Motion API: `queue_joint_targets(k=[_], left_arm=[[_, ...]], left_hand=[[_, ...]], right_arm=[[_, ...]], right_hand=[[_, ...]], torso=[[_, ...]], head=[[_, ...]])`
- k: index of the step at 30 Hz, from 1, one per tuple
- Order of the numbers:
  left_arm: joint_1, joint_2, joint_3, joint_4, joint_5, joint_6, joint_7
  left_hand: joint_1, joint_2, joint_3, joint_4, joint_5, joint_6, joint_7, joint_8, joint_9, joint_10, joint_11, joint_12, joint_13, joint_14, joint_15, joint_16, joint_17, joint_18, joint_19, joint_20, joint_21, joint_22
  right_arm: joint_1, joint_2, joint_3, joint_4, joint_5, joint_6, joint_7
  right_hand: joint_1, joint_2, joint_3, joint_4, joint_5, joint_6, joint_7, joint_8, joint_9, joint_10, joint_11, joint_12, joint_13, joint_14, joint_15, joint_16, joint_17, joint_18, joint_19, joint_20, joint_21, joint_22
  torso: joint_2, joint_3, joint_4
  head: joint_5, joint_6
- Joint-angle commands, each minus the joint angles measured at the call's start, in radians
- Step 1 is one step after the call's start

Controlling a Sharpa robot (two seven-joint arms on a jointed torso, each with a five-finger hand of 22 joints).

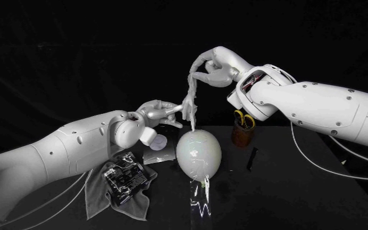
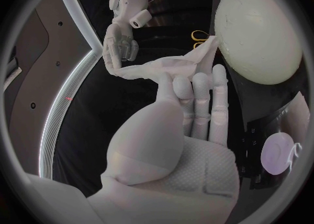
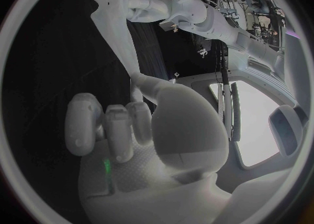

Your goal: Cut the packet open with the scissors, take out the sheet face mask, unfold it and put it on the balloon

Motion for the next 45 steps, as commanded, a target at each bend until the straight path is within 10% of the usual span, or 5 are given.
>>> queue_joint_targets(k=[1,25,32,36,45], left_arm=[[0.002,0.001,0.001,0.001,0.015,-0.018,0.067],[0.002,-0.006,0.002,0.015,-0.002,-0.127,0.144],[0.002,-0.017,0.005,0.022,-0.038,-0.219,0.163],[0.009,-0.028,0.010,0.030,-0.059,-0.244,0.171],[0.064,-0.051,0.014,0.056,-0.106,-0.284,0.174]], left_hand=[[0.038,0.033,0.026,-0.021,-0.002,0.003,-0.014,0.015,0.007,-0.004,-0.007,0.023,0.025,-0.006,-0.009,0.006,0.001,0.003,-0.014,0.000,0.017,0.013],[0.007,0.003,0.155,-0.124,-0.004,-0.052,-0.006,0.104,0.091,-0.035,0.002,0.080,0.099,-0.078,0.001,0.043,-0.013,-0.016,-0.239,-0.015,0.268,0.235],[-0.009,-0.011,0.234,-0.102,-0.006,-0.105,-0.003,0.149,0.144,-0.240,0.008,-0.020,-0.016,-0.212,0.032,0.050,-0.012,-0.025,-0.319,0.002,0.281,0.263],[0.001,-0.034,0.334,-0.076,-0.004,-0.128,-0.004,0.168,0.177,-0.485,0.082,0.005,0.010,-0.443,0.104,0.087,0.015,-0.047,-0.414,0.037,0.209,0.233],[-0.039,-0.123,0.540,-0.044,-0.004,-0.157,0.020,0.183,0.238,-0.578,0.117,0.052,-0.007,-0.547,0.136,0.144,-0.006,-0.040,-0.437,0.070,0.153,0.203]], right_arm=[[0.000,0.000,0.000,-0.002,-0.004,0.014,-0.004],[-0.004,-0.003,-0.004,-0.012,-0.005,0.023,-0.016],[-0.008,-0.009,-0.006,-0.018,-0.007,0.026,-0.025],[-0.012,-0.011,-0.007,-0.025,-0.013,0.028,-0.038],[-0.023,-0.006,-0.010,-0.054,-0.032,0.032,-0.079]], right_hand=[[0.001,0.007,0.008,0.000,0.006,0.006,-0.002,0.003,0.097,0.035,-0.001,0.004,0.167,0.106,-0.006,0.004,0.263,-0.011,0.005,-0.002,0.004,0.189],[-0.001,0.006,0.010,0.000,0.006,0.005,-0.002,0.004,0.097,0.035,-0.001,0.003,0.167,0.106,-0.006,0.004,0.263,-0.011,0.004,-0.001,0.003,0.189],[-0.001,0.006,0.011,0.000,0.006,0.005,-0.002,0.005,0.098,0.035,-0.001,0.003,0.167,0.106,-0.006,0.004,0.263,-0.011,0.002,-0.001,0.002,0.188],[-0.001,0.006,0.011,0.000,0.006,0.005,-0.002,0.005,0.098,0.035,-0.001,0.003,0.167,0.106,-0.006,0.004,0.263,-0.011,0.002,-0.001,0.002,0.188],[-0.002,0.006,0.012,0.000,0.006,0.005,-0.002,0.005,0.098,0.034,-0.001,0.003,0.166,0.106,-0.006,0.004,0.263,-0.010,0.001,-0.001,-0.001,0.187]], torso=[[0.000,0.0000,0.0001],[0.000,0.0005,-0.0007],[0.001,0.0001,-0.0006],[0.001,0.0002,-0.0009],[-0.001,0.0012,0.0005]], head=[[0.000,0.000],[0.001,-0.001],[-0.001,0.002],[-0.004,0.003],[-0.005,0.003]])
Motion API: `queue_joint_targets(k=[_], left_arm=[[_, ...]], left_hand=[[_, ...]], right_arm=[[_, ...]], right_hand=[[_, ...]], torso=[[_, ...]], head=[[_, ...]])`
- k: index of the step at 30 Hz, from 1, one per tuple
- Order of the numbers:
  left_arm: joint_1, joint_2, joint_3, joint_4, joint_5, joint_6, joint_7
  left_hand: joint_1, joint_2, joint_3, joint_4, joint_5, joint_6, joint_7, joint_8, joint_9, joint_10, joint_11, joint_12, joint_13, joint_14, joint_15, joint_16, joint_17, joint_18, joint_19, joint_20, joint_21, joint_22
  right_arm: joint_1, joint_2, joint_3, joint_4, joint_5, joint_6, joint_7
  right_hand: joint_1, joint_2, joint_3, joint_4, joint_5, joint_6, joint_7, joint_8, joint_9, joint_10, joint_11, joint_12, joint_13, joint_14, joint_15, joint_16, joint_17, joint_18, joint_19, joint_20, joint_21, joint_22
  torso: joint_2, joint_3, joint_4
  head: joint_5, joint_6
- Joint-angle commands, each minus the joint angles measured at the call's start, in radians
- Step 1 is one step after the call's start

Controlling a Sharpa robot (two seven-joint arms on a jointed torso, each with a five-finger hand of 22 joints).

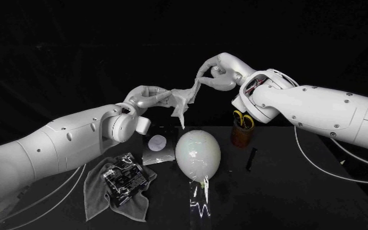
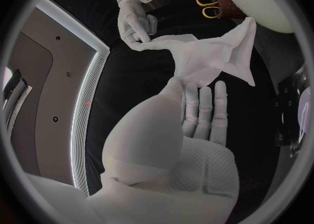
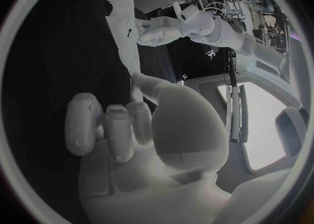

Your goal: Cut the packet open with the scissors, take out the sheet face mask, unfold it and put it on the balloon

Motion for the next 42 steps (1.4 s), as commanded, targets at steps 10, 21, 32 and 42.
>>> queue_joint_targets(k=[10,21,32,42], left_arm=[[0.054,-0.008,0.002,0.032,-0.105,-0.038,-0.020],[0.059,-0.003,0.002,0.031,-0.138,-0.078,-0.026],[0.060,-0.004,0.002,0.035,-0.070,-0.097,0.011],[0.060,-0.010,0.002,0.040,-0.041,-0.091,0.027]], left_hand=[[-0.103,-0.105,0.299,-0.060,0.002,-0.017,0.016,0.021,0.198,-0.011,-0.001,0.040,-0.048,-0.014,-0.001,0.046,-0.049,0.012,-0.009,0.017,0.015,0.022],[-0.236,-0.143,0.470,-0.136,0.001,-0.033,0.047,0.044,0.269,-0.168,0.071,-0.082,-0.173,-0.291,0.083,-0.025,-0.120,-0.004,-0.131,0.053,-0.124,-0.047],[-0.319,-0.145,0.627,-0.196,-0.005,-0.120,0.112,0.116,0.366,0.021,0.064,-0.386,-0.471,-0.195,0.080,-0.212,-0.307,-0.060,-0.127,0.066,-0.297,-0.170],[-0.341,-0.119,0.631,-0.217,0.003,-0.164,0.074,0.143,0.427,0.428,-0.010,-0.559,-0.589,0.205,0.000,-0.397,-0.446,-0.008,0.034,0.055,-0.300,-0.200]], right_arm=[[-0.007,0.011,0.000,-0.009,-0.029,-0.002,-0.045],[-0.008,0.008,0.000,0.003,-0.019,-0.031,-0.042],[-0.008,0.000,0.000,0.005,-0.022,-0.014,-0.054],[-0.008,-0.002,-0.001,-0.006,-0.054,0.017,-0.070]], right_hand=[[0.001,0.009,0.006,0.000,0.004,0.006,0.002,0.004,0.098,0.030,0.000,0.004,0.167,0.106,-0.006,0.007,0.263,-0.010,0.000,-0.001,0.000,0.187],[0.000,0.009,0.007,-0.001,0.004,0.005,0.002,0.004,0.098,0.031,0.000,0.005,0.167,0.106,-0.006,0.007,0.263,-0.010,0.000,-0.001,0.001,0.187],[0.000,0.009,0.008,-0.001,0.004,0.005,0.002,0.004,0.098,0.031,0.000,0.004,0.167,0.106,-0.006,0.007,0.263,-0.011,0.002,-0.001,0.003,0.188],[0.000,0.008,0.009,-0.001,0.004,0.005,0.002,0.005,0.098,0.031,0.000,0.005,0.168,0.106,-0.007,0.007,0.263,-0.010,0.000,-0.001,0.000,0.187]], torso=[[0.000,0.0001,0.0002],[0.000,0.0004,0.0007],[-0.001,-0.0008,-0.0001],[0.000,-0.0003,-0.0003]], head=[[0.001,0.003],[0.002,0.003],[0.001,0.002],[-0.008,0.003]])
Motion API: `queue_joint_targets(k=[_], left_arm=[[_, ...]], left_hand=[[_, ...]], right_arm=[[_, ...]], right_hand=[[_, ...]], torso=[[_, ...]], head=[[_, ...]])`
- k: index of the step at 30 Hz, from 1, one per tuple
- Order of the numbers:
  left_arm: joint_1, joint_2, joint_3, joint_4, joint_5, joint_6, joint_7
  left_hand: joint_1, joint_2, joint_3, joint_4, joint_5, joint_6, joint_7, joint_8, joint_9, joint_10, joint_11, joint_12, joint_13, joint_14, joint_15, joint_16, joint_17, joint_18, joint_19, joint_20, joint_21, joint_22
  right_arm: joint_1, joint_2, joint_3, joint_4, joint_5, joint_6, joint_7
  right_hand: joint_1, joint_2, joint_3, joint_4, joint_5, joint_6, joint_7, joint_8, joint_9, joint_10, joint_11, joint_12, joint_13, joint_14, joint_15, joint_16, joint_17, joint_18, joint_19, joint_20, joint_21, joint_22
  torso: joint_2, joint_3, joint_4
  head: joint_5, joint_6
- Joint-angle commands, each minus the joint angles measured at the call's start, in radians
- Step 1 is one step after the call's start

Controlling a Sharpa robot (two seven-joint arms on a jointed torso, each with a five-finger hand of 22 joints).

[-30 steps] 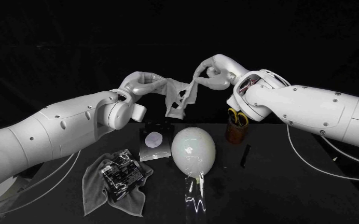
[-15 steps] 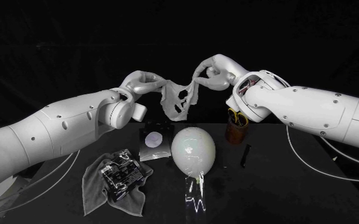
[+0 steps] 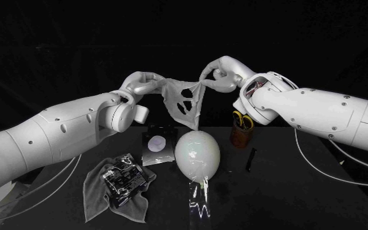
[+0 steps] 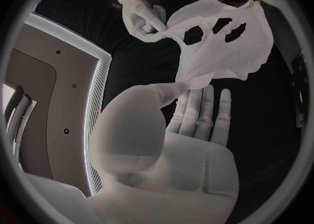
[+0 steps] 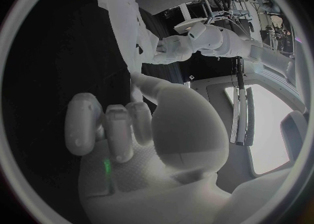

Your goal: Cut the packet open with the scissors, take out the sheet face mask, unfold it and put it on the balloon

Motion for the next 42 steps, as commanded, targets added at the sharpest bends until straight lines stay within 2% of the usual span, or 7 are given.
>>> queue_joint_targets(k=[1,4,12,25,36,40,42], left_arm=[[0.003,0.001,0.002,0.008,0.031,0.008,0.027],[0.003,0.002,0.002,0.014,0.034,0.030,0.022],[0.008,0.002,0.003,0.027,0.039,0.062,0.013],[0.049,-0.005,0.004,0.044,0.039,0.082,-0.011],[0.071,-0.003,0.006,0.032,0.054,0.080,-0.060],[0.073,-0.003,0.006,0.029,0.046,0.079,-0.068],[0.073,-0.003,0.006,0.027,0.040,0.076,-0.069]], left_hand=[[0.007,0.026,-0.015,-0.013,0.007,-0.015,-0.002,0.006,0.249,0.079,-0.020,-0.021,-0.002,0.100,-0.022,-0.041,-0.023,0.045,0.056,-0.007,0.030,0.010],[0.013,0.041,-0.039,-0.024,0.001,-0.021,-0.007,0.008,0.258,0.121,-0.029,-0.039,0.003,0.173,-0.035,-0.088,-0.043,0.064,0.093,-0.014,0.061,0.027],[0.020,0.065,-0.053,-0.034,0.002,-0.040,-0.009,0.022,0.277,0.151,-0.034,-0.054,0.039,0.254,-0.046,-0.146,-0.054,0.071,0.097,-0.020,0.100,0.057],[0.021,0.068,-0.047,-0.032,0.001,-0.060,-0.012,0.045,0.299,0.158,-0.037,-0.042,0.085,0.296,-0.054,-0.163,-0.043,0.081,0.111,-0.028,0.145,0.090],[0.053,0.026,-0.064,-0.037,0.002,-0.056,-0.013,0.054,0.293,0.140,-0.042,-0.021,0.136,0.312,-0.063,-0.176,-0.022,0.083,0.104,-0.038,0.188,0.124],[0.088,0.019,-0.084,-0.060,0.001,-0.044,-0.006,0.029,0.258,0.135,-0.037,-0.031,0.147,0.312,-0.061,-0.193,-0.015,0.071,0.074,-0.046,0.227,0.160],[0.097,0.024,-0.085,-0.063,0.002,-0.080,0.003,-0.006,0.236,0.136,-0.032,-0.036,0.149,0.314,-0.059,-0.198,-0.013,0.068,0.063,-0.049,0.241,0.173]], right_arm=[[0.000,0.000,0.000,-0.001,-0.034,0.030,-0.013],[0.000,0.002,0.000,-0.002,-0.037,0.035,-0.016],[0.000,0.007,0.000,-0.005,-0.047,0.033,-0.026],[0.000,0.007,0.000,-0.029,-0.064,0.015,-0.020],[0.000,-0.006,0.000,-0.015,-0.049,0.002,-0.013],[0.000,-0.010,0.000,-0.013,-0.044,-0.003,-0.012],[0.000,-0.013,0.000,-0.011,-0.042,-0.005,-0.012]], right_hand=[[0.000,0.008,0.006,0.002,0.006,0.008,-0.002,0.003,0.096,0.033,0.001,0.003,0.168,0.106,-0.007,0.003,0.263,-0.010,0.000,-0.001,0.002,0.187],[0.000,0.008,0.006,0.002,0.006,0.008,-0.002,0.003,0.096,0.033,0.001,0.003,0.168,0.106,-0.007,0.003,0.263,-0.010,0.000,-0.001,0.002,0.187],[0.000,0.008,0.007,0.001,0.006,0.008,-0.002,0.004,0.096,0.033,0.001,0.003,0.168,0.106,-0.007,0.003,0.263,-0.010,0.000,-0.001,0.003,0.187],[-0.001,0.008,0.008,0.001,0.006,0.008,-0.002,0.004,0.096,0.033,0.001,0.003,0.168,0.106,-0.007,0.003,0.263,-0.010,0.001,-0.001,0.003,0.187],[-0.001,0.007,0.008,0.001,0.006,0.008,-0.002,0.004,0.096,0.034,0.000,0.004,0.169,0.106,-0.007,0.003,0.263,-0.010,0.001,-0.001,0.004,0.188],[-0.001,0.007,0.008,0.001,0.006,0.008,-0.002,0.004,0.096,0.034,0.000,0.004,0.169,0.106,-0.007,0.003,0.263,-0.010,0.001,-0.001,0.004,0.188],[-0.001,0.007,0.008,0.001,0.006,0.008,-0.002,0.004,0.096,0.034,0.000,0.004,0.169,0.106,-0.007,0.003,0.263,-0.010,0.001,-0.001,0.004,0.188]], torso=[[0.001,0.0002,-0.0005],[0.000,0.0001,-0.0007],[0.000,0.0016,-0.0001],[0.000,0.0009,-0.0005],[0.001,0.0011,-0.0001],[0.000,0.0009,0.0001],[0.000,0.0004,0.0002]], head=[[-0.004,0.000],[-0.004,-0.001],[-0.004,0.000],[-0.002,0.003],[0.000,0.012],[0.001,0.015],[0.000,0.015]])
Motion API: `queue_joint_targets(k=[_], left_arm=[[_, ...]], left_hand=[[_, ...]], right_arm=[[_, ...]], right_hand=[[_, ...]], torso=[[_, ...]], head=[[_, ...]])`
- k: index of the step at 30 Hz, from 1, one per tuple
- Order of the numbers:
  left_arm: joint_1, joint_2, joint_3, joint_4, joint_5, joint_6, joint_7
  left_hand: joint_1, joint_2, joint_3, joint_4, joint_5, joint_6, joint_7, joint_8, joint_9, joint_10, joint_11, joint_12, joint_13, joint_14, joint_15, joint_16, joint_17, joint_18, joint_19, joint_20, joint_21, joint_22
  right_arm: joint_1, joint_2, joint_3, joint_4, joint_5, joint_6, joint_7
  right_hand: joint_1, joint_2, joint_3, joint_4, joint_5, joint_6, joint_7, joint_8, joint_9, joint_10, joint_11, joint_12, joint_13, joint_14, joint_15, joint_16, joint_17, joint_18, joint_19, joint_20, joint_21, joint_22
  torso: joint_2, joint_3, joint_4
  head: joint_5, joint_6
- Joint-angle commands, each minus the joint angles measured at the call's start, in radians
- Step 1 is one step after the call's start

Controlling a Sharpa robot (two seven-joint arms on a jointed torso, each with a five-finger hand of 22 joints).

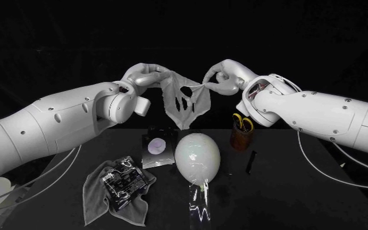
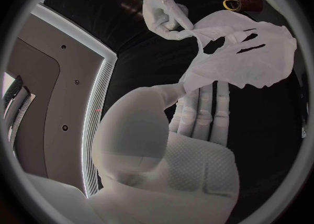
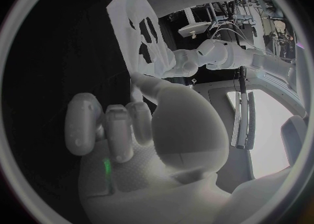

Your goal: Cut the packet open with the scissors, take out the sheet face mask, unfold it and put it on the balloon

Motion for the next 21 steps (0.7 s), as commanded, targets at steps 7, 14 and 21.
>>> queue_joint_targets(k=[7,14,21], left_arm=[[0.005,0.000,0.002,-0.002,-0.041,0.003,-0.025],[0.007,-0.002,0.002,0.000,-0.096,-0.007,-0.049],[0.008,-0.002,0.001,-0.001,-0.117,-0.031,-0.056]], left_hand=[[0.036,0.010,-0.015,-0.014,0.002,0.012,0.013,-0.106,0.141,0.006,0.009,-0.029,0.011,0.009,0.004,-0.026,0.019,-0.019,-0.059,-0.005,0.071,0.067],[0.043,-0.003,0.003,-0.031,0.001,0.114,0.002,-0.227,0.011,0.025,0.001,-0.049,0.020,0.021,-0.002,-0.037,0.040,-0.023,-0.084,-0.011,0.123,0.112],[0.005,-0.016,0.018,-0.029,0.001,0.260,-0.024,-0.288,-0.059,0.060,-0.018,-0.077,0.014,0.041,-0.013,-0.033,0.065,-0.010,-0.077,-0.009,0.152,0.131]], right_arm=[[0.001,-0.012,0.001,0.009,0.003,-0.019,0.007],[0.001,-0.016,0.001,0.016,0.004,-0.025,0.008],[0.001,-0.017,0.001,0.023,0.005,-0.023,0.008]], right_hand=[[-0.001,0.007,0.005,-0.002,0.004,0.009,0.000,0.004,0.091,0.037,0.000,0.004,0.170,0.106,-0.007,0.004,0.263,-0.010,0.001,-0.001,0.004,0.188],[-0.002,0.007,0.007,-0.003,0.004,0.009,0.000,0.005,0.091,0.037,0.000,0.004,0.170,0.106,-0.007,0.004,0.263,-0.010,0.002,-0.002,0.005,0.188],[-0.002,0.007,0.007,-0.003,0.004,0.009,0.000,0.005,0.091,0.037,0.000,0.004,0.170,0.106,-0.007,0.004,0.263,-0.010,0.002,-0.002,0.005,0.188]], torso=[[0.000,-0.0009,0.0006],[0.000,0.0004,0.0016],[0.000,-0.0006,0.0005]], head=[[-0.001,0.002],[0.000,0.000],[0.001,0.000]])
